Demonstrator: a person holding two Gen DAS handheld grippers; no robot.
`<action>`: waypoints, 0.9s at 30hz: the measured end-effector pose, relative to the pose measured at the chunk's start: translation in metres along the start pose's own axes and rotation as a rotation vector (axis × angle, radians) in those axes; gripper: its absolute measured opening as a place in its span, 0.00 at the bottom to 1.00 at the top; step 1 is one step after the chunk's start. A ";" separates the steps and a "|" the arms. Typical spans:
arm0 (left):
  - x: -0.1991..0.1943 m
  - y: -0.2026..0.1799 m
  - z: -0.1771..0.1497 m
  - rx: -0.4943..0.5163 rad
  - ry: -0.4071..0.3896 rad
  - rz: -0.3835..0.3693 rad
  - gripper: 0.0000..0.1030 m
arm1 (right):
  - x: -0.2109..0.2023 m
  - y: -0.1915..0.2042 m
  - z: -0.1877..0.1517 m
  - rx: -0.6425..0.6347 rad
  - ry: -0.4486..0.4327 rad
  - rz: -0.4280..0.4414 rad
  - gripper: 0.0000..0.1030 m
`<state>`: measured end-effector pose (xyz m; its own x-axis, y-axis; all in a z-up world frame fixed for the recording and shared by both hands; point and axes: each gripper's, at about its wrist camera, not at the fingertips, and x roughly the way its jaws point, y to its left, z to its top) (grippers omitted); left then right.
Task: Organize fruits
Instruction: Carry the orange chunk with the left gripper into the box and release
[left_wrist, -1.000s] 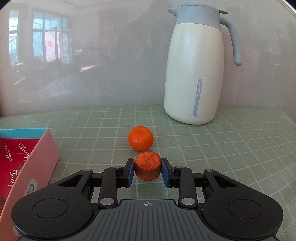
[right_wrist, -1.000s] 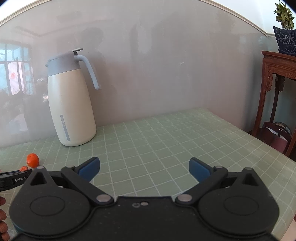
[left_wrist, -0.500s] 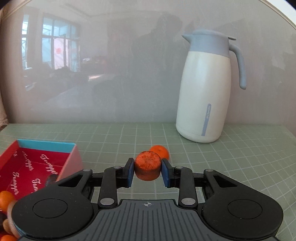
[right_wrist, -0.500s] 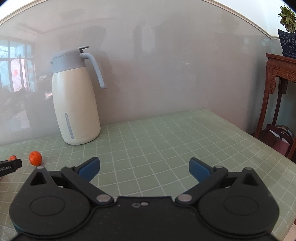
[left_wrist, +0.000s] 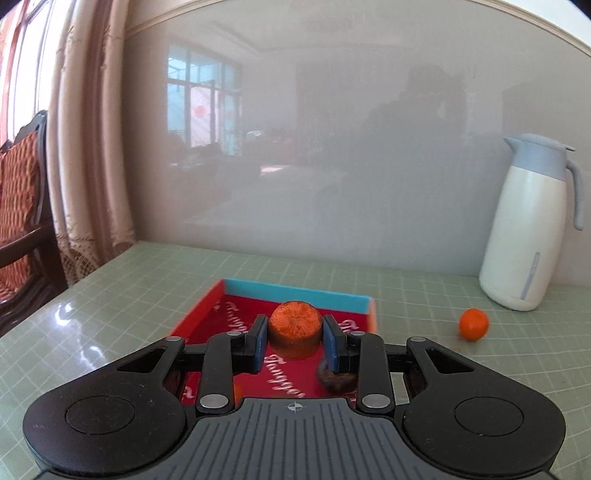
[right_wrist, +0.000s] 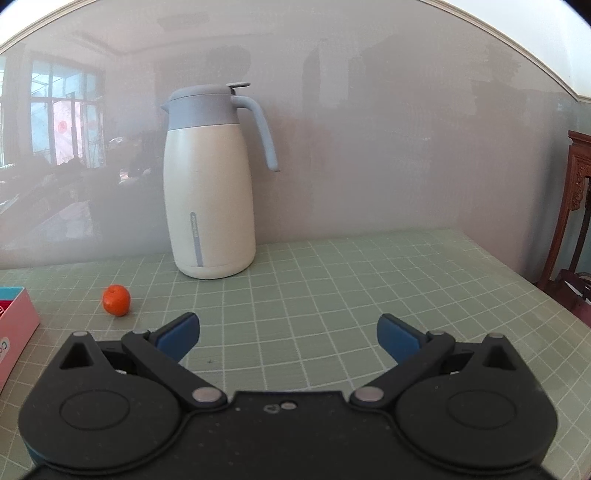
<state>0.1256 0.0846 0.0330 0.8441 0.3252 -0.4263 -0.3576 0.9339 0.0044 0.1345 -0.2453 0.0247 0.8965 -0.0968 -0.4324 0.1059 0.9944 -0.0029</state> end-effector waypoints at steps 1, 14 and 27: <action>0.002 0.008 -0.002 -0.007 0.011 0.015 0.30 | 0.000 0.006 0.000 -0.010 0.001 0.009 1.00; 0.018 0.058 -0.026 -0.043 0.122 0.111 0.31 | 0.000 0.073 0.002 -0.114 -0.010 0.107 1.00; -0.003 0.061 -0.030 -0.030 0.089 0.058 0.62 | 0.003 0.116 0.001 -0.151 -0.006 0.167 1.00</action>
<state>0.0895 0.1366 0.0070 0.7835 0.3628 -0.5046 -0.4176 0.9086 0.0049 0.1497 -0.1306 0.0235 0.8986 0.0703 -0.4332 -0.1096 0.9918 -0.0664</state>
